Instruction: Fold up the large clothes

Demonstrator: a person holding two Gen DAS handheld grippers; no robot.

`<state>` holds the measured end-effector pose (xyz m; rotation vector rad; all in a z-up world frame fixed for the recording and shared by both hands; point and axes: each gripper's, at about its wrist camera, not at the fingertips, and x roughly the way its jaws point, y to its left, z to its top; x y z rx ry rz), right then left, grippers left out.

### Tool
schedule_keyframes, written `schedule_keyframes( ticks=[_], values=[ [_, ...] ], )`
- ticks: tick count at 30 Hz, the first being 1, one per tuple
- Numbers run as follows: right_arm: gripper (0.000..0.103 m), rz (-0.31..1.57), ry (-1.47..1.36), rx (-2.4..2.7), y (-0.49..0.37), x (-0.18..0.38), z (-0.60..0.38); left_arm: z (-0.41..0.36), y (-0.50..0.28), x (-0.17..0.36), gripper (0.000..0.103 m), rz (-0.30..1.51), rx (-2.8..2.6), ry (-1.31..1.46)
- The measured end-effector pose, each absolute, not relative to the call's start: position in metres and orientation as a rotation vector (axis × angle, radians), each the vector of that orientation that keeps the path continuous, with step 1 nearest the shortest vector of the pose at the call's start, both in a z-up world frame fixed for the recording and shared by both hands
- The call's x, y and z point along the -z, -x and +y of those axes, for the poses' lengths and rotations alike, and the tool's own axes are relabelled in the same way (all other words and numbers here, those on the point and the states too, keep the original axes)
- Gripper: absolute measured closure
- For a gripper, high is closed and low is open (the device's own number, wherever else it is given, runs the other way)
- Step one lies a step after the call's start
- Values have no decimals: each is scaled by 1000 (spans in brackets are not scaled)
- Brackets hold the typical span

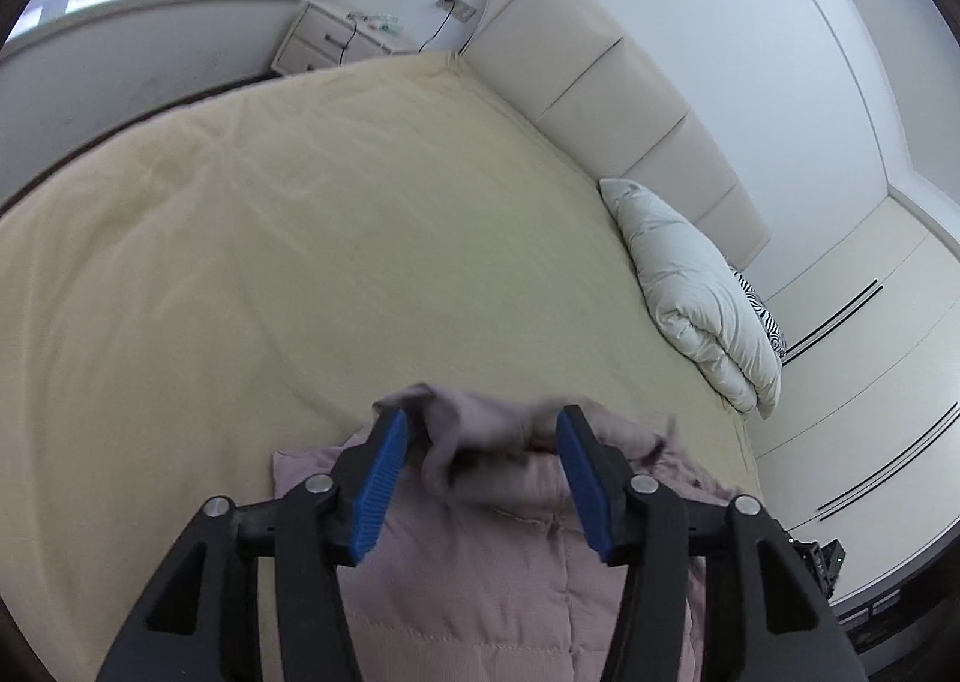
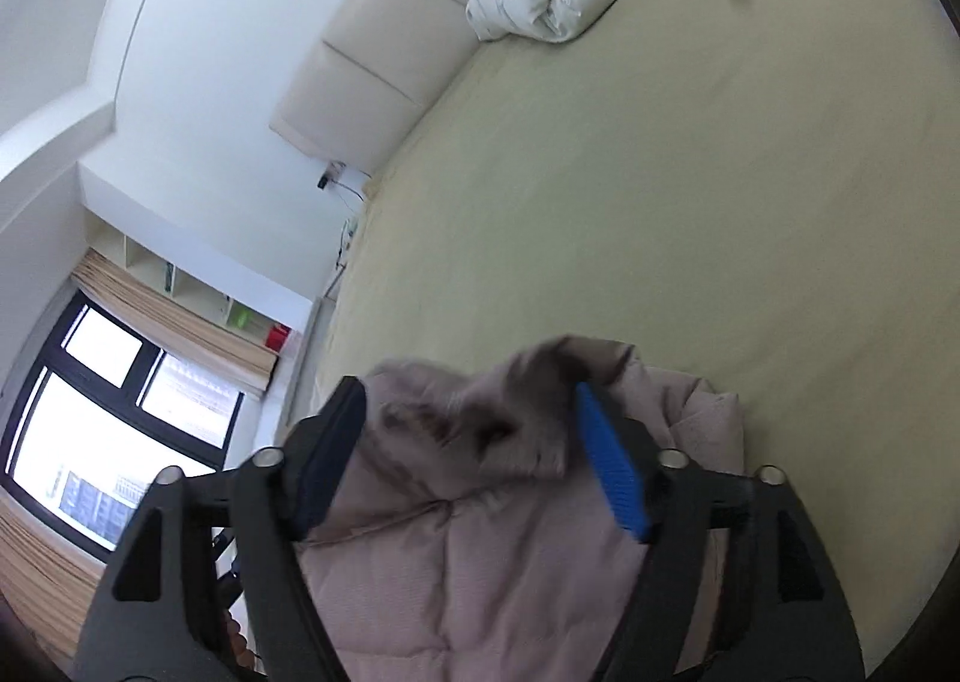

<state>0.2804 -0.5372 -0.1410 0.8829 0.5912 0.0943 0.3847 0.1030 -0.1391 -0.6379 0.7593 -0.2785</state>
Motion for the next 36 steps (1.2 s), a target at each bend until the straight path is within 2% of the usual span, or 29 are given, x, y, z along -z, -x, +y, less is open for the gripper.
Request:
schedule_keyframes(
  ticks=[6, 11, 14, 15, 16, 17, 19, 22, 28, 36],
  values=[
    [27, 748, -452, -79, -297, 107, -448, 43, -353, 94, 45, 650, 306, 366],
    [27, 843, -131, -59, -328, 100, -352, -19, -356, 106, 45, 675, 339, 181],
    [27, 901, -71, -89, -344, 107, -313, -29, -362, 114, 45, 686, 333, 170],
    [34, 939, -38, -88, -357, 115, -302, -30, -365, 116, 45, 688, 325, 160],
    [45, 959, -2, -71, -357, 124, -292, -32, -370, 118, 45, 697, 315, 144],
    [49, 961, 23, -57, -347, 131, -282, -36, -376, 122, 45, 714, 303, 124],
    [68, 973, 6, -58, -364, 144, -281, -42, -388, 130, 45, 732, 289, 93],
    [80, 980, -5, -68, -382, 154, -281, -48, -407, 146, 45, 764, 256, 53],
    [85, 991, -60, -54, -422, 164, -297, -56, -440, 168, 45, 793, 212, -4],
    [85, 1023, -58, -65, -461, 216, -297, -62, -465, 208, 42, 860, 209, -13]
  ],
)
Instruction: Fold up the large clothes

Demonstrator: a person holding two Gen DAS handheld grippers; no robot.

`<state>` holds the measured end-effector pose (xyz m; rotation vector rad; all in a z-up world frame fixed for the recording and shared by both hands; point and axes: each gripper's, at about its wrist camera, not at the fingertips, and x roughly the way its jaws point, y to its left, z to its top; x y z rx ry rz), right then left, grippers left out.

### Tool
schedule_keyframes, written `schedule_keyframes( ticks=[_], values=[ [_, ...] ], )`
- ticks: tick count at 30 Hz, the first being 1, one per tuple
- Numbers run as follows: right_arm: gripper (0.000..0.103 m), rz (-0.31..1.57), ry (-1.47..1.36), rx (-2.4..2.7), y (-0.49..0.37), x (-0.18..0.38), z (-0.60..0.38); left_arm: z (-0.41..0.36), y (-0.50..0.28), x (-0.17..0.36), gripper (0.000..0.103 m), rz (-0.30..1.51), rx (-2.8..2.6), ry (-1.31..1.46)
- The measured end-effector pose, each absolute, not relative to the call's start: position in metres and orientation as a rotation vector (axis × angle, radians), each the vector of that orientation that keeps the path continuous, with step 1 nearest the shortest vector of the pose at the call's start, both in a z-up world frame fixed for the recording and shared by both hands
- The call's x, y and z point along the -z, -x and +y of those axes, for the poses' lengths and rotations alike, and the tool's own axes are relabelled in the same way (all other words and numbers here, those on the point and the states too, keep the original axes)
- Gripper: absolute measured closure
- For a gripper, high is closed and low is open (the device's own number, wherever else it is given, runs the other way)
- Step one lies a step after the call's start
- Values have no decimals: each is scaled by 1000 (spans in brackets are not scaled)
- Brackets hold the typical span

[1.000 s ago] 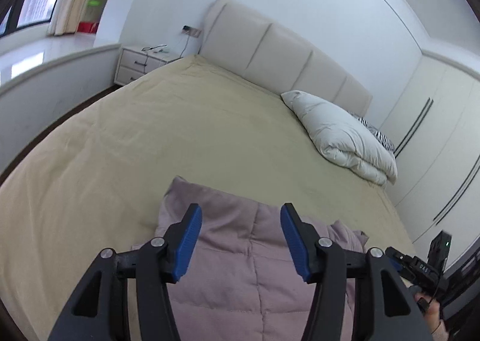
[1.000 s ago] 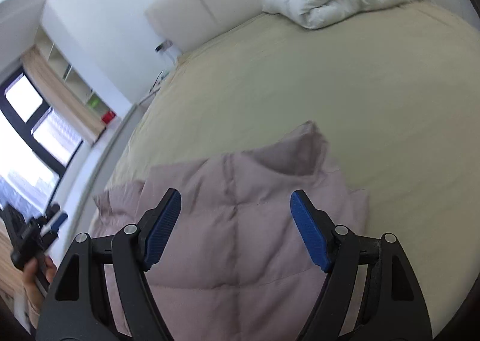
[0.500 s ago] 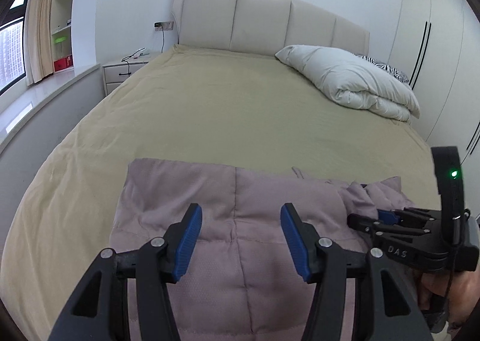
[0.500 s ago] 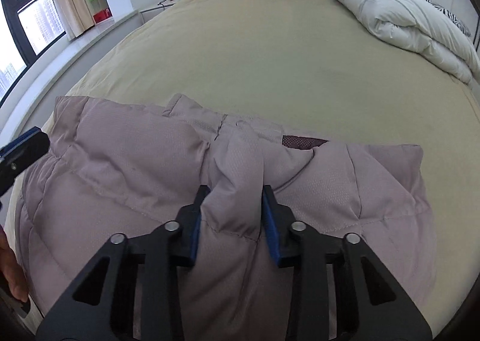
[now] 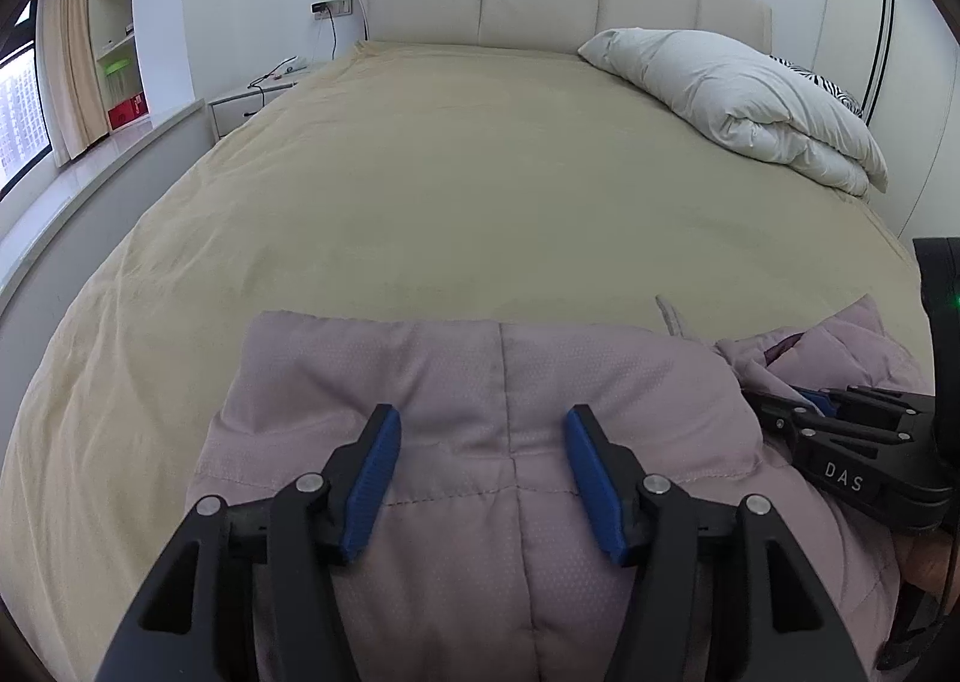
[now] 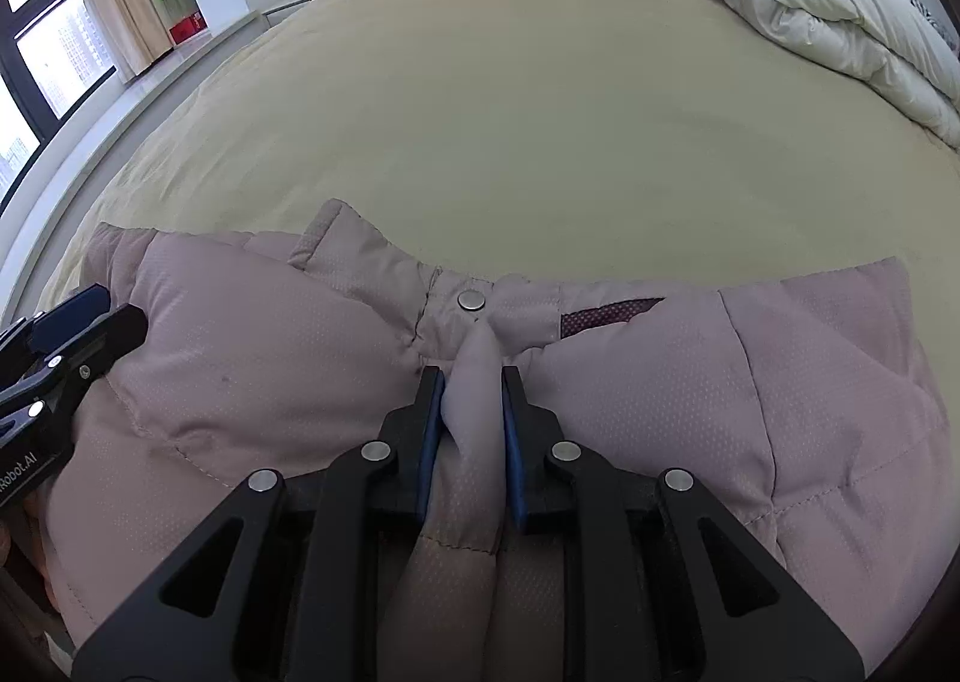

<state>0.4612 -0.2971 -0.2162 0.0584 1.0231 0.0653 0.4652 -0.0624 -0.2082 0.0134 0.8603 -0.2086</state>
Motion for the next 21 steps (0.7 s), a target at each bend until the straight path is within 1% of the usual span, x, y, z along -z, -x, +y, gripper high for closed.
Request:
schedule_keyframes(
  ticks=[3, 6, 13, 16, 21],
  values=[
    [85, 1015, -58, -69, -468, 228, -296, -62, -470, 218, 42, 878, 213, 5],
    [86, 1007, -92, -83, -458, 234, -312, -61, -475, 225, 41, 893, 218, 20],
    [86, 989, -119, -90, -463, 248, -314, -67, -480, 232, 41, 901, 202, -3],
    [86, 977, -116, -85, -445, 250, -329, -69, -481, 233, 40, 898, 197, -6],
    [86, 962, -85, -65, -438, 244, -323, -71, -481, 230, 41, 916, 191, -17]
  ],
)
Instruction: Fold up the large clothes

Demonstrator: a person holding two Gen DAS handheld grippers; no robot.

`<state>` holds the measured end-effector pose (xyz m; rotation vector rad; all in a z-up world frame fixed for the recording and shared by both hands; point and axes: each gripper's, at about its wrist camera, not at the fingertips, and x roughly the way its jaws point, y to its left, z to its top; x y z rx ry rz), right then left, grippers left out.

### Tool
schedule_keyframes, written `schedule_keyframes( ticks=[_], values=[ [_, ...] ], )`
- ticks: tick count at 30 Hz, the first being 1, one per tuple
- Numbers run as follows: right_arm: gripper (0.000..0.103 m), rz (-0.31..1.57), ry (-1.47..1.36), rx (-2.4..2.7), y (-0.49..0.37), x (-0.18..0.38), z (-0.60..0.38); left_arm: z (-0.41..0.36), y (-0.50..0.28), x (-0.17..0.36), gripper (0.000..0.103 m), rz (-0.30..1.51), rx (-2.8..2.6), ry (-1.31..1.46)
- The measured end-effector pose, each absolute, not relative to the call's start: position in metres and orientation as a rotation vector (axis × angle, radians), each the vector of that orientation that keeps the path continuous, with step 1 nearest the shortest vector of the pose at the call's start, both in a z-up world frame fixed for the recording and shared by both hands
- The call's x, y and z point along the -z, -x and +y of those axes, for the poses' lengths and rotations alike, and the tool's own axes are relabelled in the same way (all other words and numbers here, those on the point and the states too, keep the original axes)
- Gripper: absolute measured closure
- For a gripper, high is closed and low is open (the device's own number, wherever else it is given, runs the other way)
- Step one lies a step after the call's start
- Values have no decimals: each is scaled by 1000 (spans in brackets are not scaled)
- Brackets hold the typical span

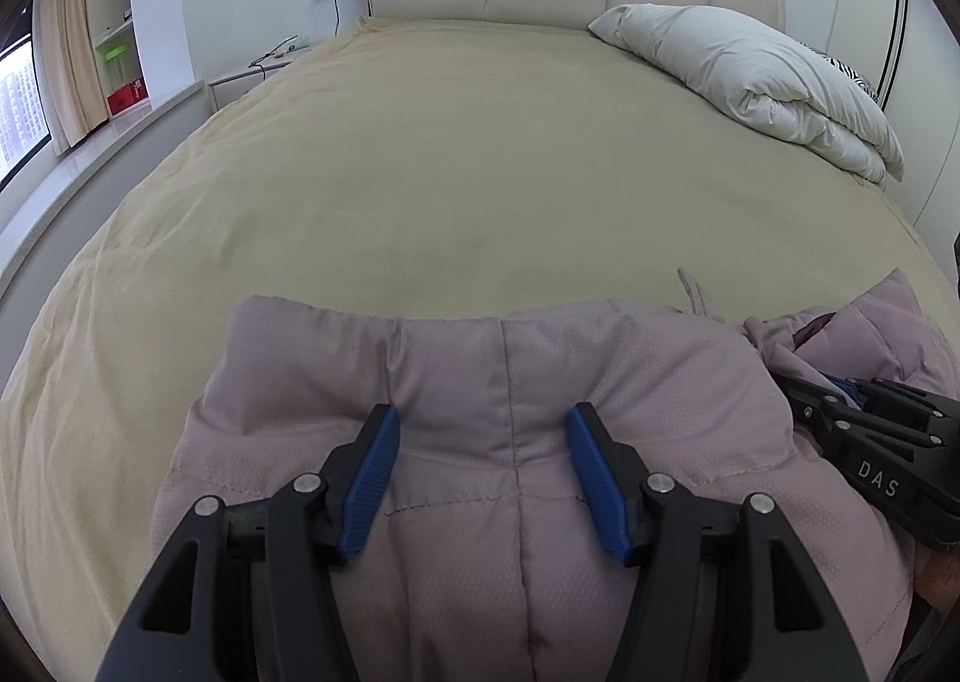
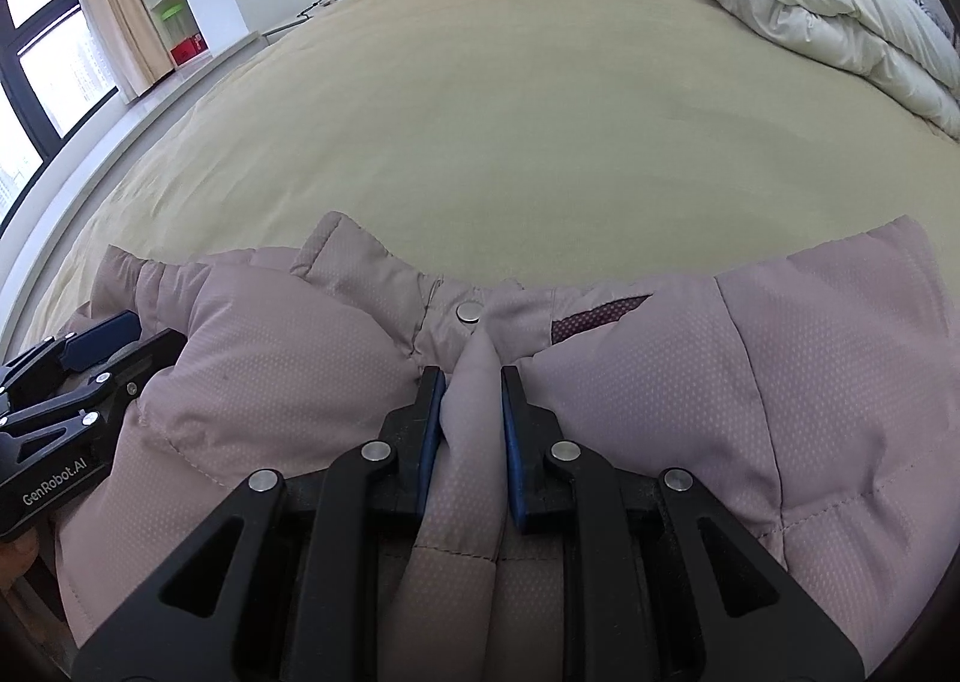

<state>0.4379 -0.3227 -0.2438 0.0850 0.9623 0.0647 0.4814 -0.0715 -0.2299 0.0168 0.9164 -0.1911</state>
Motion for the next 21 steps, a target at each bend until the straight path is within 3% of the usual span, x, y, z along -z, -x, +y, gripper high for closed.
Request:
schedule_keyframes(
  ticks=[9, 14, 21],
  values=[
    [82, 900, -165, -146, -344, 169, -362, -64, -391, 170, 38, 874, 255, -29],
    [81, 921, -71, -27, -299, 181, -380, -71, -392, 195, 32, 927, 247, -56],
    [81, 954, 1, 55, -310, 216, -369, -80, -408, 213, 25, 930, 221, -110]
  ],
)
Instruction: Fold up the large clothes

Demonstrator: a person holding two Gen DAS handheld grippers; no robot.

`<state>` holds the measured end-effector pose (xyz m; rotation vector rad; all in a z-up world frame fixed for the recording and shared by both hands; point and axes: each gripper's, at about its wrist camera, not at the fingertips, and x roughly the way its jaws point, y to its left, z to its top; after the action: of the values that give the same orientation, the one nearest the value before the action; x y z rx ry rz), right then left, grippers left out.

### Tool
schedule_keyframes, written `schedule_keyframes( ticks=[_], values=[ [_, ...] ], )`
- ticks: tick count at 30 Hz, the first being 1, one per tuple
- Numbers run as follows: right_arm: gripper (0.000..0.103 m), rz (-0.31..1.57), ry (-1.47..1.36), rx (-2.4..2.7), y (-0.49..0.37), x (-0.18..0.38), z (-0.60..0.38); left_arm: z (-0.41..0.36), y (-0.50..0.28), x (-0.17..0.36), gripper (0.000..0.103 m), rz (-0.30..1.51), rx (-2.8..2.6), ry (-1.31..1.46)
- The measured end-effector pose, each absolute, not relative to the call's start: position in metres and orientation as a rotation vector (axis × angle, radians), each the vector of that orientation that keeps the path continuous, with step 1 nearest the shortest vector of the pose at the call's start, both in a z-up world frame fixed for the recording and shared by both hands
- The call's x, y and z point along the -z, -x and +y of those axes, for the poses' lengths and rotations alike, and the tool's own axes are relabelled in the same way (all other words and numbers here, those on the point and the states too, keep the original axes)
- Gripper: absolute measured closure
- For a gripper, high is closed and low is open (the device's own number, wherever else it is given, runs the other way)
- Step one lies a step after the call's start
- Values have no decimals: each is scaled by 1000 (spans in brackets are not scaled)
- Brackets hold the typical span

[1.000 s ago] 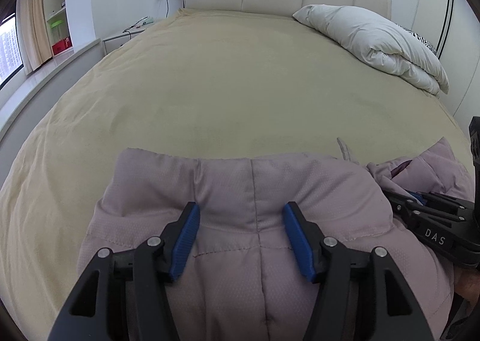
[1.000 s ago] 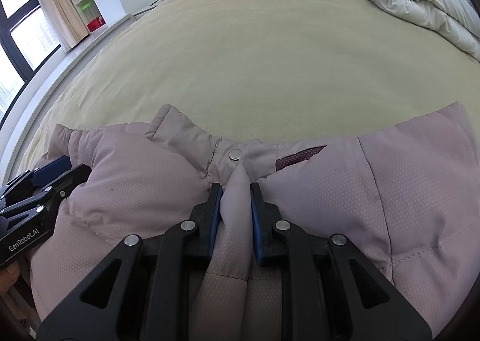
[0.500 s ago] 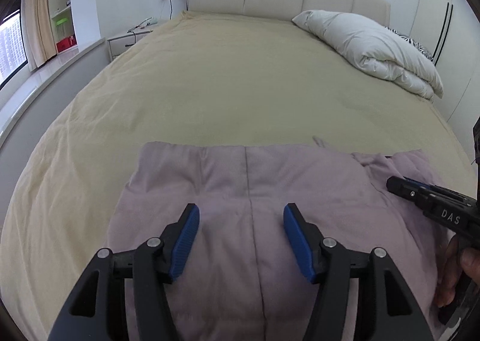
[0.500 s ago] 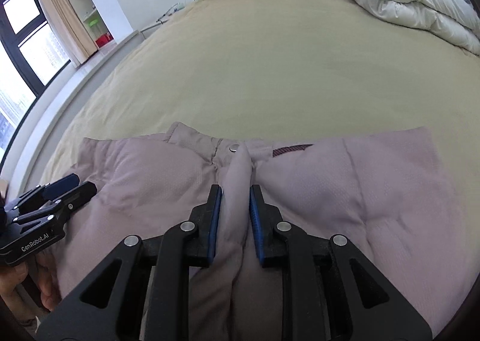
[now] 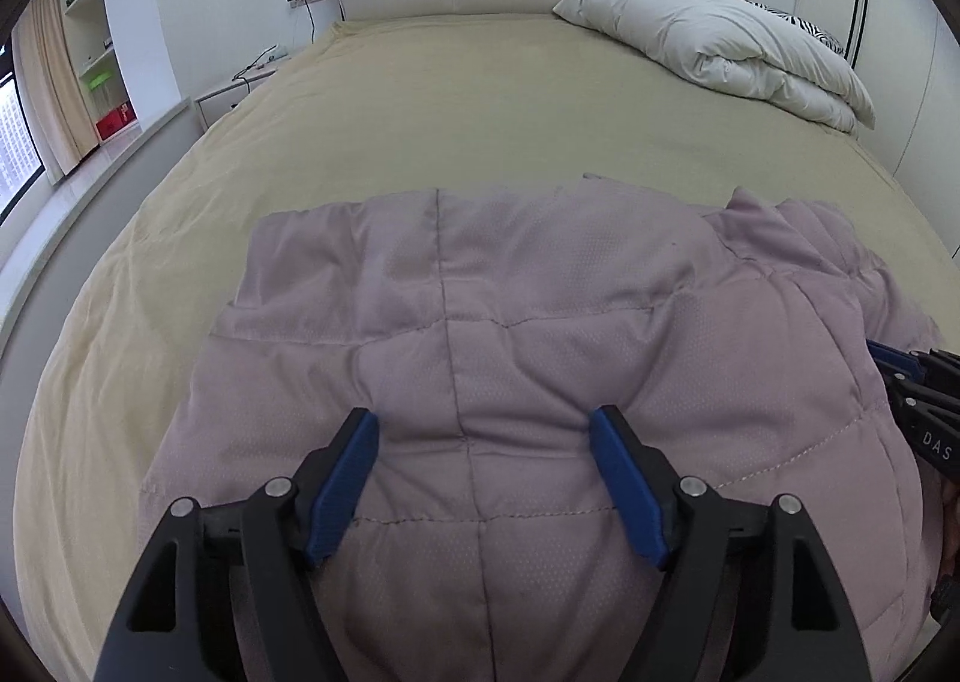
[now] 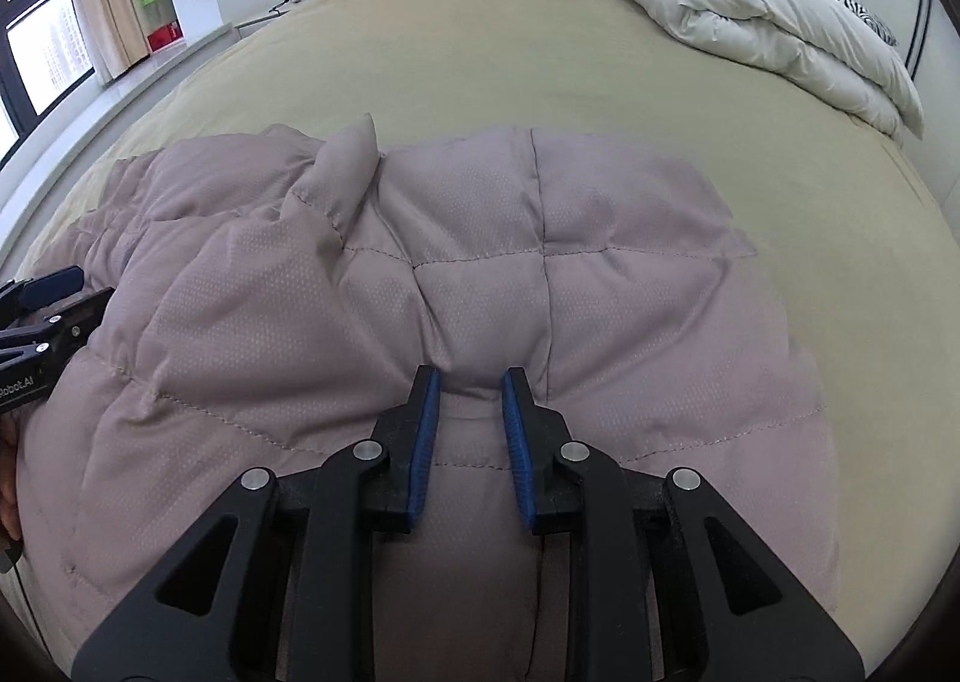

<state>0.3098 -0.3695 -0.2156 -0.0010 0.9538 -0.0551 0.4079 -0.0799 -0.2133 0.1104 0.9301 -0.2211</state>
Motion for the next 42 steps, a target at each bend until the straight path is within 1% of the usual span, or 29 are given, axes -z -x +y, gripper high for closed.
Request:
schedule_keyframes(
  ticks=[4, 7, 10, 11, 15, 17, 18, 19, 23, 25, 31, 38, 40, 42],
  values=[
    [82, 944, 24, 73, -309, 222, -366, -81, -415, 222, 23, 936, 223, -110],
    [81, 953, 9, 56, -307, 218, -368, -80, -413, 219, 23, 943, 225, -105],
    [81, 952, -73, 34, -301, 197, -372, -73, -392, 200, 24, 928, 223, -91],
    [81, 938, -83, 28, -292, 187, -373, -71, -381, 194, 26, 912, 227, -98],
    [81, 866, -64, 23, -234, 160, -382, -58, -340, 180, 29, 873, 235, -60],
    [81, 907, -70, 53, -218, 170, -392, -55, -334, 193, 37, 912, 259, -44],
    [81, 950, -81, 55, -216, 181, -397, -56, -332, 200, 40, 912, 257, -57],
    [81, 963, -95, 43, -213, 190, -402, -56, -331, 204, 45, 910, 258, -57],
    [81, 970, -108, 59, -209, 202, -405, -58, -335, 208, 61, 933, 266, -23],
    [81, 987, -72, 66, -218, 207, -398, -53, -336, 212, 65, 934, 271, -26],
    [81, 972, -98, 63, -231, 219, -395, -55, -337, 219, 66, 916, 269, -47],
    [81, 965, -36, 77, -229, 230, -382, -54, -352, 222, 66, 935, 283, -32],
    [81, 995, -33, 80, -231, 227, -378, -50, -352, 217, 67, 956, 289, -6],
    [81, 1033, -62, 93, -229, 213, -380, -38, -344, 205, 69, 975, 290, 37]
  ],
)
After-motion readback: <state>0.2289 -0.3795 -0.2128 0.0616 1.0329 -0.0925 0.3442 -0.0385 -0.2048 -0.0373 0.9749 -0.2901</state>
